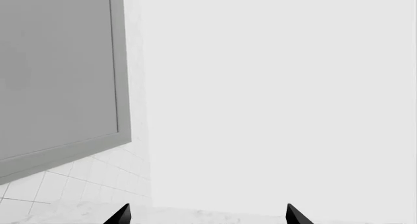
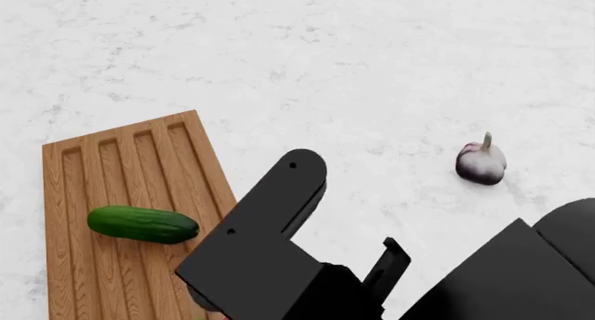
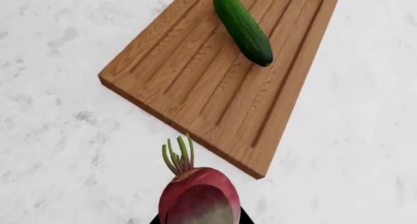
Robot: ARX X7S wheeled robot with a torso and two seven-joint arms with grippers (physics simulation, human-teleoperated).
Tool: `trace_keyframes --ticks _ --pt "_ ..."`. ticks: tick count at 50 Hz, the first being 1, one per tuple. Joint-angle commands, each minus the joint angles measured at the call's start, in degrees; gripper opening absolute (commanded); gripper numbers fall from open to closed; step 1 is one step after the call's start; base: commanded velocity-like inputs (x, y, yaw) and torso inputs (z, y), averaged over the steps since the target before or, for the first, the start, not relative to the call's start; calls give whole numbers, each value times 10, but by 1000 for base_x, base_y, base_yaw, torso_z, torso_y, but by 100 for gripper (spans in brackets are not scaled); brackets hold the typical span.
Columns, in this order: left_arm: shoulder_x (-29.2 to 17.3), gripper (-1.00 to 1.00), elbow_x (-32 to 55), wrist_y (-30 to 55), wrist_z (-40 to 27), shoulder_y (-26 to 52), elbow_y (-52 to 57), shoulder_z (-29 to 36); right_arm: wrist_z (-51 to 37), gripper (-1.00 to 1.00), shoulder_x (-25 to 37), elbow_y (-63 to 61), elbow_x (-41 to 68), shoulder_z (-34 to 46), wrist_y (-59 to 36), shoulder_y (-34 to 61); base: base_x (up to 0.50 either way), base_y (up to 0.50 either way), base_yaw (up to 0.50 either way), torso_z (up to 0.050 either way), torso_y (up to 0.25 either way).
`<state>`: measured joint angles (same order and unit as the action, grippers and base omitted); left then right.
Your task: Clear the non-vegetable object off the cutting board and place the vegetables onto it.
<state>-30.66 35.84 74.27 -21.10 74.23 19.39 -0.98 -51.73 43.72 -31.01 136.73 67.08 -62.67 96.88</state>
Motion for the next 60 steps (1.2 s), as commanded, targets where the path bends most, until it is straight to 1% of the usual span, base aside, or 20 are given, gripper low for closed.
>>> trace_keyframes --ticks 1,7,14,18,26,31,45,55,60 --pt "9 100 1 2 18 -25 28 -16 103 -100 -44 49 -149 -45 -42 -59 0 0 0 0 0" --pt "11 100 -2 -7 18 -28 21 -12 149 -100 -66 82 -209 -57 -43 -73 0 0 0 0 0" --pt "8 100 1 -1 16 -23 23 -13 192 -100 -95 106 -246 -64 -44 -73 0 0 0 0 0" --pt "8 100 1 -1 16 -17 20 -10 208 -100 -113 110 -256 -64 -38 -81 0 0 0 0 0" --pt "6 100 1 -4 14 -24 20 -10 210 -100 -132 98 -258 -58 -24 -104 0 0 0 0 0" --pt "5 100 3 -1 13 -25 24 -11 231 -100 -144 107 -290 -55 -23 -112 0 0 0 0 0" --pt "6 100 4 -8 10 -38 24 -12 332 -100 -178 175 -397 -46 -29 -100 0 0 0 0 0" --pt "1 100 6 -7 8 -39 25 -14 392 -100 -212 221 -446 -28 -28 -92 0 0 0 0 0" --pt "1 100 6 -9 8 -37 22 -12 399 -100 -221 229 -447 -24 -24 -97 0 0 0 0 0"
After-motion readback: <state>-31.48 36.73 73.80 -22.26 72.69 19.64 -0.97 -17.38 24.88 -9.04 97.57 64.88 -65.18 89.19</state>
